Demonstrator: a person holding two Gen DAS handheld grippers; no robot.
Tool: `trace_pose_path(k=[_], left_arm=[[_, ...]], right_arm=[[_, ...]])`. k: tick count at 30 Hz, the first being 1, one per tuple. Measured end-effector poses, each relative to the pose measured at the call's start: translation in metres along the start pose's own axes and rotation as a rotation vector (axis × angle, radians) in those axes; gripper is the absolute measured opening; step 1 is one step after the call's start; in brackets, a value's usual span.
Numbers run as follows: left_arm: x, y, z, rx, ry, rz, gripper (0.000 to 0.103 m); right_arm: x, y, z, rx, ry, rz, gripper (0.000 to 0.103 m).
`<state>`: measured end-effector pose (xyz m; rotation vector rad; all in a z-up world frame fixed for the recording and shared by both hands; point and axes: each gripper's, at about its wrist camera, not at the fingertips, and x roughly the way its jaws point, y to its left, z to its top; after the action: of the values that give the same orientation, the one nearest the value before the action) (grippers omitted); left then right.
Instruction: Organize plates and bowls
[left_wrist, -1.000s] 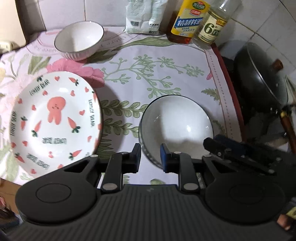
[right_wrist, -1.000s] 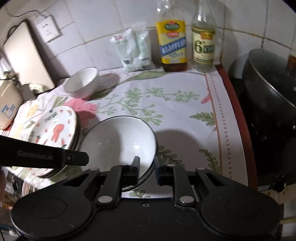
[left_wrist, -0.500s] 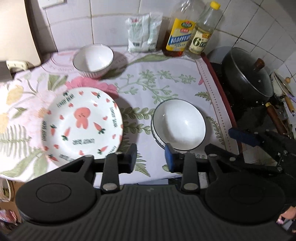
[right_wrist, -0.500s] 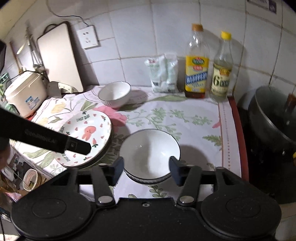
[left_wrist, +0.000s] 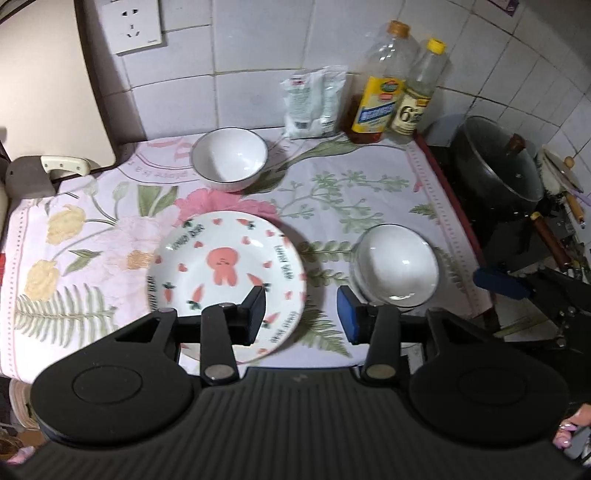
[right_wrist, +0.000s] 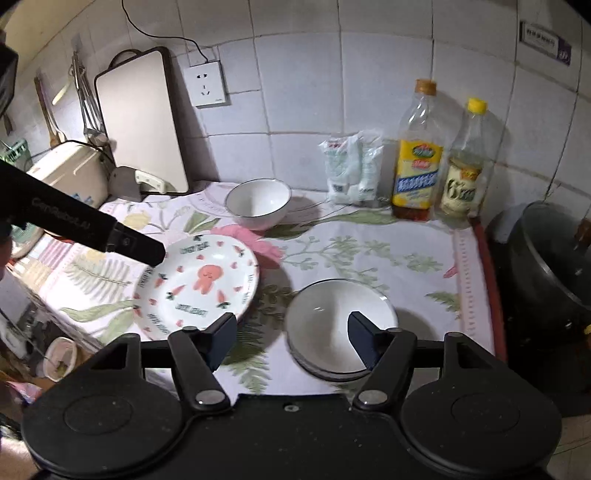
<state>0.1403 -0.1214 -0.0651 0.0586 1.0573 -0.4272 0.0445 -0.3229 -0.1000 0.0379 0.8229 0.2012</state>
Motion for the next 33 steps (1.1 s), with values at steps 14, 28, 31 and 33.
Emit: trace_pose_path(k=[14, 28, 31, 33], left_arm=[[0.028, 0.075, 0.035, -0.065, -0.088, -0.027, 0.052], [0.129, 0.142, 0.066, -0.195, -0.163, -0.002, 0.050], [0.150, 0.146, 0.072, -0.195, -0.157, -0.012, 0.048], [0.163, 0.149, 0.076, -0.206, -0.155, -0.028, 0.048]], right_arm=[[0.048, 0.029, 0.049, 0.103, -0.163, 0.080, 0.072], [0.185, 0.013, 0.100, 0.448, -0.065, 0.091, 0.073], [0.209, 0.009, 0.105, 0.497, -0.058, 0.073, 0.073], [0.226, 0.007, 0.108, 0.503, -0.040, 0.063, 0.073]])
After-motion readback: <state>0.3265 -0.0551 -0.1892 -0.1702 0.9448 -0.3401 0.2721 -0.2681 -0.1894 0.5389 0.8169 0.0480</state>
